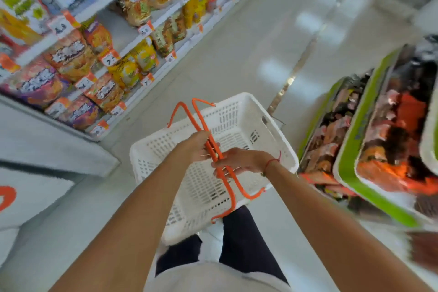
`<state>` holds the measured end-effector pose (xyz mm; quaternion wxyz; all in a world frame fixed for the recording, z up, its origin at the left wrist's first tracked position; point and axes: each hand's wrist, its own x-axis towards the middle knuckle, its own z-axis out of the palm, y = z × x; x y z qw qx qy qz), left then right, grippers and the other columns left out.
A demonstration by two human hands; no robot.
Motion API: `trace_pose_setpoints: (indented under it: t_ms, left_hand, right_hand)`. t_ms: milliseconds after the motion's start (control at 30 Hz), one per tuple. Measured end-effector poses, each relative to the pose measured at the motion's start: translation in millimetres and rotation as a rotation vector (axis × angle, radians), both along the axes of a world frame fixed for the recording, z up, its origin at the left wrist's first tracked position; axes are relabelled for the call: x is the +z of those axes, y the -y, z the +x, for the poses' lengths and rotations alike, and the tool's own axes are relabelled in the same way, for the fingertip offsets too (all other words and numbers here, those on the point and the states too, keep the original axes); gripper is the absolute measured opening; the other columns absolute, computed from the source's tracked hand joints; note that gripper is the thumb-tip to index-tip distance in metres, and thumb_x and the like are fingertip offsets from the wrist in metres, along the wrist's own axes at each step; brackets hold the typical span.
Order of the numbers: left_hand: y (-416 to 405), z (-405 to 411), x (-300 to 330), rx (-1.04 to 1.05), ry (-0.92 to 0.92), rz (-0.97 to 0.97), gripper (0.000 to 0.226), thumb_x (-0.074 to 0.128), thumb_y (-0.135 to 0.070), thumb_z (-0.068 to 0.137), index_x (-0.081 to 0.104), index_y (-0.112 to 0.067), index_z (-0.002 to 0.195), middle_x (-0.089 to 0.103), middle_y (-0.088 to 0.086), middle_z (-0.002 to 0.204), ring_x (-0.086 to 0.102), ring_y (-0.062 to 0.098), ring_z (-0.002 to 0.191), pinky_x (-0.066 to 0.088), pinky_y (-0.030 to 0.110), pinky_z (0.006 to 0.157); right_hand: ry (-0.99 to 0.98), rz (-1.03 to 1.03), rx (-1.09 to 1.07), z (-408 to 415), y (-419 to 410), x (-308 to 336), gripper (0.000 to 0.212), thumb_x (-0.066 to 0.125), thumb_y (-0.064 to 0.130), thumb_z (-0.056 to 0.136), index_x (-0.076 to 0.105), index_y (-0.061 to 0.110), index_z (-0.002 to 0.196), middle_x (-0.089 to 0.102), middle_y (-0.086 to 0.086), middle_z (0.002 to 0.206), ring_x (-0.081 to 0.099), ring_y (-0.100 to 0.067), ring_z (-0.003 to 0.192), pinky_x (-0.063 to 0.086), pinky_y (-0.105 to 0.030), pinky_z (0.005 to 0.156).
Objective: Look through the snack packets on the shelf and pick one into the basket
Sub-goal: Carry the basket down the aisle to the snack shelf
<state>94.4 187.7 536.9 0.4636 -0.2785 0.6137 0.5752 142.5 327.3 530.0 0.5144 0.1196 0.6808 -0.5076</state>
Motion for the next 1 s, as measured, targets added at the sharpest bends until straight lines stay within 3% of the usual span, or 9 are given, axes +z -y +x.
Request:
trace_pose_setpoints:
  t_ms: [100,200,333,467,633,767,867,1000]
  left_hand:
    - [-13,27,17,-0.053,0.008,0.055,0.027,0.032,-0.02,0.103,0.048,-0.003,0.119,0.062,0.011,0.1,0.059,0.021,0.082,0.047,0.031,0.081]
    - [-29,63,27,-0.154,0.023,0.077,0.031,0.033,-0.024,0.103,0.053,-0.001,0.112,0.06,0.009,0.087,0.058,0.019,0.074,0.05,0.028,0.068]
    - [-53,112,34,-0.321,-0.014,0.086,0.035,0.04,-0.03,0.104,0.056,0.0,0.107,0.06,0.009,0.087,0.058,0.019,0.074,0.046,0.032,0.088]
    - [-91,165,41,-0.5,-0.05,0.092,0.032,0.041,-0.024,0.104,0.057,-0.002,0.086,0.063,0.009,0.09,0.059,0.02,0.075,0.045,0.037,0.103]
    - [-140,241,42,-0.663,-0.056,0.11,0.04,0.041,-0.024,0.104,0.051,0.004,0.13,0.057,0.017,0.133,0.061,0.031,0.108,0.046,0.035,0.085]
    - [-183,309,47,-0.738,-0.059,0.12,0.033,0.041,-0.022,0.104,0.049,0.002,0.126,0.054,0.019,0.138,0.058,0.032,0.116,0.044,0.037,0.088]
    - [-216,361,53,-0.807,-0.057,0.122,0.023,0.042,-0.021,0.104,0.055,-0.001,0.104,0.055,0.018,0.136,0.059,0.032,0.116,0.044,0.037,0.088]
    - [-259,424,59,-0.872,-0.081,0.125,0.03,0.041,-0.022,0.104,0.05,-0.001,0.123,0.055,0.016,0.137,0.054,0.03,0.125,0.044,0.037,0.091]
  right_hand:
    - [-0.053,0.037,-0.128,40,-7,15,0.015,0.062,0.023,0.094,0.067,0.01,0.099,0.072,-0.009,0.107,0.068,-0.015,0.095,0.053,-0.029,0.095]
    - [-0.129,0.179,-0.224,87,-13,24,0.015,0.06,0.023,0.095,0.067,0.011,0.099,0.073,-0.008,0.104,0.069,-0.011,0.086,0.055,-0.025,0.088]
    - [-0.171,0.271,-0.414,157,-20,36,0.022,0.058,0.019,0.096,0.064,0.005,0.112,0.07,-0.011,0.105,0.065,-0.01,0.08,0.05,-0.015,0.073]
    - [-0.192,0.308,-0.615,228,-38,44,0.03,0.057,0.016,0.097,0.061,-0.002,0.121,0.069,-0.016,0.109,0.062,-0.006,0.072,0.051,-0.009,0.06]
    - [-0.174,0.292,-0.828,319,-61,45,0.03,0.057,0.016,0.096,0.061,0.0,0.121,0.068,-0.012,0.1,0.064,-0.007,0.072,0.053,-0.016,0.069]
    - [-0.187,0.282,-0.981,389,-84,42,0.028,0.058,0.015,0.096,0.059,0.0,0.119,0.066,-0.005,0.089,0.063,-0.009,0.072,0.053,-0.025,0.08]
    - [-0.231,0.292,-1.064,442,-105,43,0.016,0.057,0.015,0.097,0.059,0.006,0.11,0.063,0.001,0.08,0.061,-0.009,0.072,0.052,-0.024,0.078]
    - [-0.282,0.318,-1.174,510,-133,45,0.008,0.055,0.011,0.097,0.054,0.008,0.105,0.059,0.0,0.078,0.058,-0.009,0.071,0.051,-0.021,0.075]
